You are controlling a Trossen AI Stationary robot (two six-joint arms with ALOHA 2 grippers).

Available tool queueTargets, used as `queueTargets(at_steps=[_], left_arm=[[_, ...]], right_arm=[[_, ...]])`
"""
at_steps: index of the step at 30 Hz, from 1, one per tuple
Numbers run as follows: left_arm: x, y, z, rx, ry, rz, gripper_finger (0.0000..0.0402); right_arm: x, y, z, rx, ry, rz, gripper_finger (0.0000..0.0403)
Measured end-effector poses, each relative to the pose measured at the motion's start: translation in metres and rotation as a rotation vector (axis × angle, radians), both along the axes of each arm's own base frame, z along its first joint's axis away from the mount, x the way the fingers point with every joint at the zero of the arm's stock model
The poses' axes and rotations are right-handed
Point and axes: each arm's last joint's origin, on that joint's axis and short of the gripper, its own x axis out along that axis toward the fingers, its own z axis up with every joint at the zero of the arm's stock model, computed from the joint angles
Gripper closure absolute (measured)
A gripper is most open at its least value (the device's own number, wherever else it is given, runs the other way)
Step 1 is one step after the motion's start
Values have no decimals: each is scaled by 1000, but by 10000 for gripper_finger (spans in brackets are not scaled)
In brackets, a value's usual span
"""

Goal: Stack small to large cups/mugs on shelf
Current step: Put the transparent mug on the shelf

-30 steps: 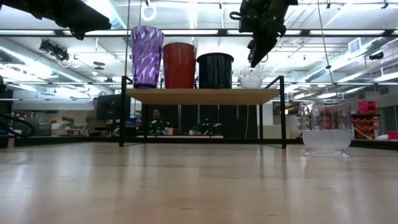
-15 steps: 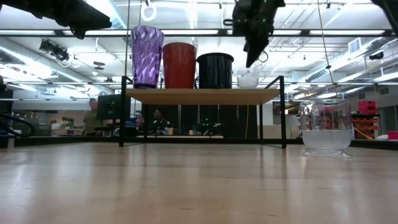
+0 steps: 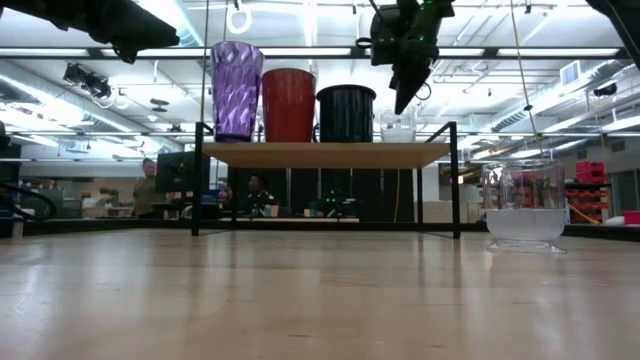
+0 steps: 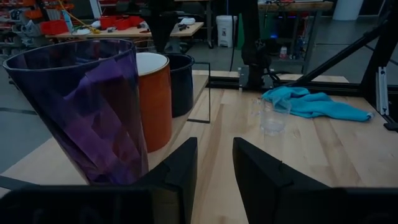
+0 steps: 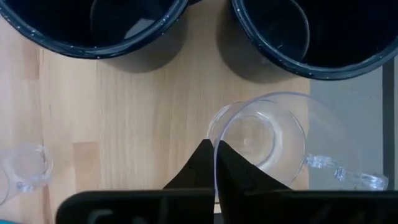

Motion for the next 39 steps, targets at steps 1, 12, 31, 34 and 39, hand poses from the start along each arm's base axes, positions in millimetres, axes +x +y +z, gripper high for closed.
queueTargets(at_steps=[1,12,31,34,39], left_arm=[[0,0,0,0,0,0,292],[0,0,-1,-1,9,0,292],[0,0,-2,-9,14,2,292],[0,0,-2,-9,14,1,292],[0,0,-2,-10,14,2,292]], right_arm=[[1,0,-1,-2,-1,2,398],[1,-4,-3,-2,-12,-26,398],[2,-4,-10,14,1,-79,344],[2,-4,-10,16,0,-84,318],[3,-3,-3,4,-17,-102,276]])
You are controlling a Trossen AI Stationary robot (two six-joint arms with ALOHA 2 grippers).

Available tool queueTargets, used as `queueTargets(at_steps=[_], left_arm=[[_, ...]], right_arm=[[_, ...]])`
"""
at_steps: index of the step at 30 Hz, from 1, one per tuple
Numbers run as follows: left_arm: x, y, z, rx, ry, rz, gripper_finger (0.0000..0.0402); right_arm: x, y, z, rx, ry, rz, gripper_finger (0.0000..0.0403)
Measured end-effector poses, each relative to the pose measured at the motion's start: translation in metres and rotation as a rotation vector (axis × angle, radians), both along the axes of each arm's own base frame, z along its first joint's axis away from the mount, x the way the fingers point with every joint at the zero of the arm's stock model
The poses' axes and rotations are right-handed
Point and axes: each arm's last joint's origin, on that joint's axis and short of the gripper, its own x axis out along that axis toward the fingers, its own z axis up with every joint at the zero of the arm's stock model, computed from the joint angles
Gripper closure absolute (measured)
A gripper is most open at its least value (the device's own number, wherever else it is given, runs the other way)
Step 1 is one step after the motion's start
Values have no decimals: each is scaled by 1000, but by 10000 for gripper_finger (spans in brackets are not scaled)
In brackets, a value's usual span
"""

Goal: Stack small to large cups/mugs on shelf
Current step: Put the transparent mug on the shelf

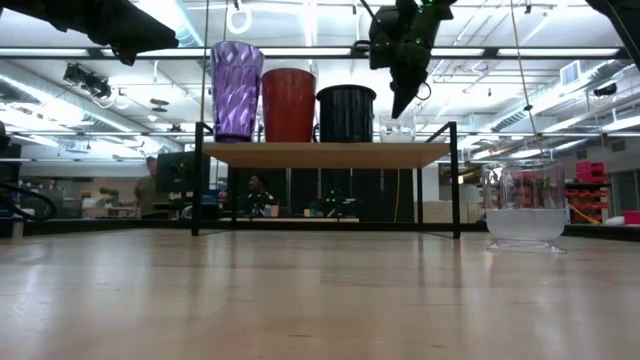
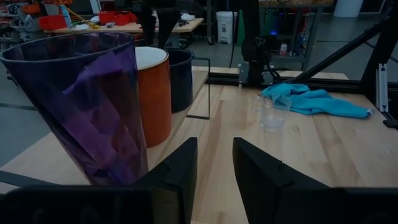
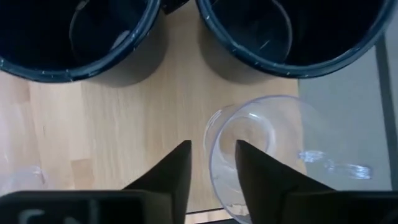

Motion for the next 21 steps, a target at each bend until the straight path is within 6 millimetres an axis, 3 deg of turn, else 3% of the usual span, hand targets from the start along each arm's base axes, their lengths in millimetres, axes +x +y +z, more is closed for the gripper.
queueTargets(at_steps=[9,17,21], left_arm=[[0,0,-1,-1,9,0,292],[0,0,-1,-1,12,0,292],[0,0,-1,-1,12,0,292]], right_arm=[[-1,13,17,-20,-17,-33,203],[-10,50,46,-57,-81,-27,173],[0,77,46,10,-92,-15,177]])
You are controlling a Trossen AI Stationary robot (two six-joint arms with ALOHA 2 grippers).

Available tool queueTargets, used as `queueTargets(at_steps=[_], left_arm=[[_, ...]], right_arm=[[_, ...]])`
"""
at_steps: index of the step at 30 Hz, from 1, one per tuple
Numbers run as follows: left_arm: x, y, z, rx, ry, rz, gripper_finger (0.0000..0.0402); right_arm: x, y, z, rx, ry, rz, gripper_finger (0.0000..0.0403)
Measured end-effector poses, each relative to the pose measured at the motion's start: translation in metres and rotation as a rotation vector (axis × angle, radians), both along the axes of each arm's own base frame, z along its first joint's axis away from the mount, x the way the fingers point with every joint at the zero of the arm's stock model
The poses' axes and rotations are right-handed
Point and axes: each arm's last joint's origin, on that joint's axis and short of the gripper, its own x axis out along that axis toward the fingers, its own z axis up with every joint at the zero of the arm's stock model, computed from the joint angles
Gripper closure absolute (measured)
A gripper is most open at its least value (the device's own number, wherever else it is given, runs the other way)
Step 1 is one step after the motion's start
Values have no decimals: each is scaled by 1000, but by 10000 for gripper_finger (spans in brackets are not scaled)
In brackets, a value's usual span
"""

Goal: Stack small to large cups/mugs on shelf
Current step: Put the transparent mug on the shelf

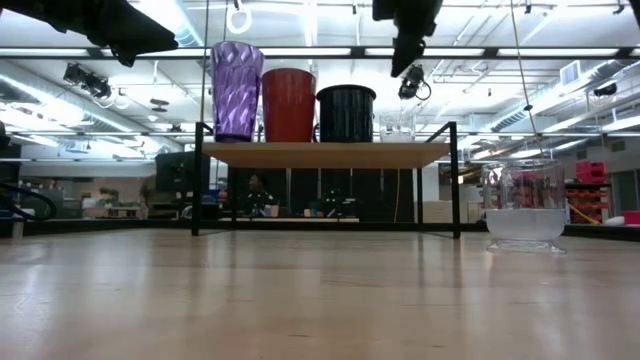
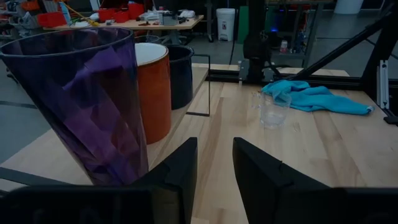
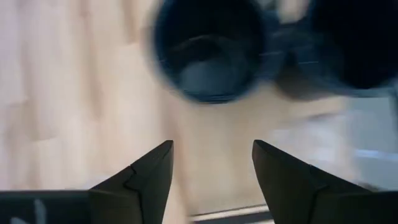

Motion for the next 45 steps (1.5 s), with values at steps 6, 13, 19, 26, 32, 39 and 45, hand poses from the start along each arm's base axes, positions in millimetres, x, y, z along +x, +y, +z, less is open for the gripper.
queueTargets(at_steps=[6,13,19,26,32,39,45], left_arm=[[0,0,0,-8,0,1,292],[0,0,-2,-45,12,9,292],[0,0,-2,-81,2,16,292],[0,0,-2,-145,-16,29,292],[-1,0,-5,-207,-4,43,292],[-1,0,-6,-251,-4,55,292],[-1,0,-6,-251,-4,55,292]], right_arm=[[24,66,-36,88,141,96,189],[28,145,-100,128,356,171,205],[20,185,-137,143,419,134,213],[11,200,-161,113,470,54,213],[7,207,-175,129,475,3,213],[1,212,-189,121,493,-31,213],[-5,210,-202,69,498,-63,226]])
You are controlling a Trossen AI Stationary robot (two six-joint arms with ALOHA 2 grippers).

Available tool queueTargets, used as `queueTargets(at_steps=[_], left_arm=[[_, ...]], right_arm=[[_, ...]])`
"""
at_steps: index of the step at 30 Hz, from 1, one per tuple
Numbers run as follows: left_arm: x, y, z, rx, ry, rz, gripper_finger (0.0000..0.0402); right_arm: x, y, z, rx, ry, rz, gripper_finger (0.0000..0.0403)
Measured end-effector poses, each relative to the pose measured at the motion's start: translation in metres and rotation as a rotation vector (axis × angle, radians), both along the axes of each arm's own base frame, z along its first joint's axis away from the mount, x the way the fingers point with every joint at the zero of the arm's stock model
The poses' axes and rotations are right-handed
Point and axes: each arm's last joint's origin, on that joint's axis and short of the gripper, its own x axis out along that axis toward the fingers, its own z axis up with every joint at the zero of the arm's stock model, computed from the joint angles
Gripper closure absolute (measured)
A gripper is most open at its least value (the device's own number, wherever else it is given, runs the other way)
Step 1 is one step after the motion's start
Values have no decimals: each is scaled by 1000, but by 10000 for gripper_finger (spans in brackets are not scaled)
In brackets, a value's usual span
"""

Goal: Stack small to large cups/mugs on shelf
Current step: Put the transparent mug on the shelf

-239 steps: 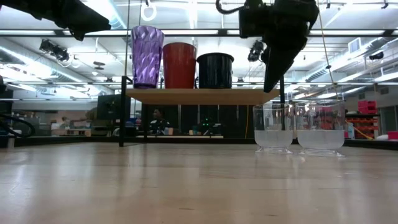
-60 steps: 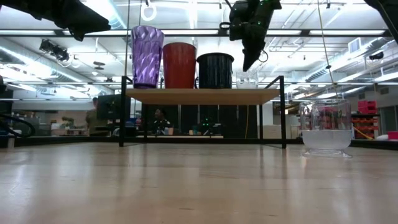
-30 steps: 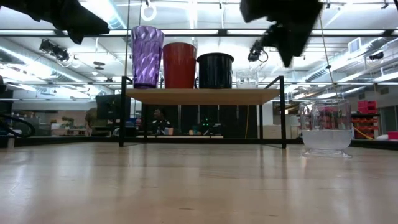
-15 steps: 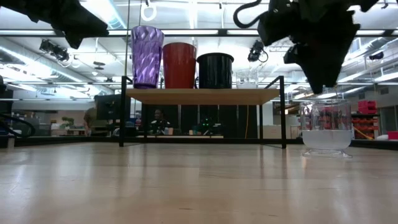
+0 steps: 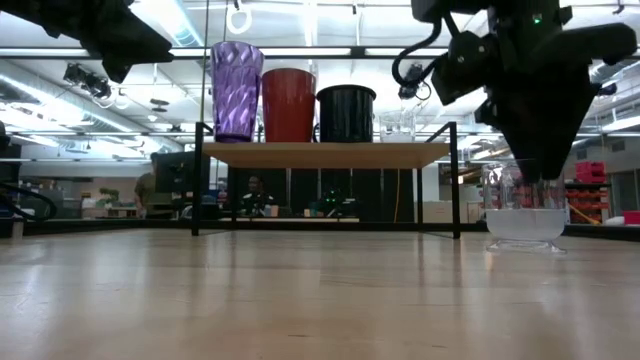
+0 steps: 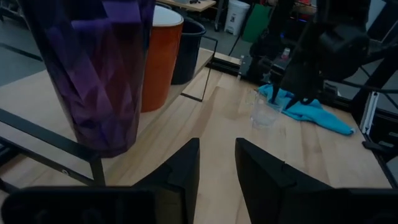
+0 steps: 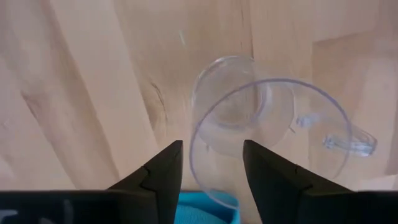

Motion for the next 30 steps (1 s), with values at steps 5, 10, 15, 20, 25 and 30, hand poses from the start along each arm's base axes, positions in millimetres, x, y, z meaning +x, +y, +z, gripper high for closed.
queueTargets(at_steps=[5,10,15,20,25,30], left_arm=[[0,0,0,2,1,0,292],[0,0,0,2,5,-1,292],[0,0,-1,-1,6,0,292],[0,0,-1,-1,6,0,292],[0,0,-1,-1,6,0,292],[0,0,-1,3,8,-1,292]], right_arm=[[0,0,-4,3,-8,9,273],[1,1,-2,6,-17,17,354],[3,1,2,10,-30,37,391],[7,3,11,27,-40,85,395],[16,4,42,37,-80,154,395],[27,-11,82,-12,-156,161,398]])
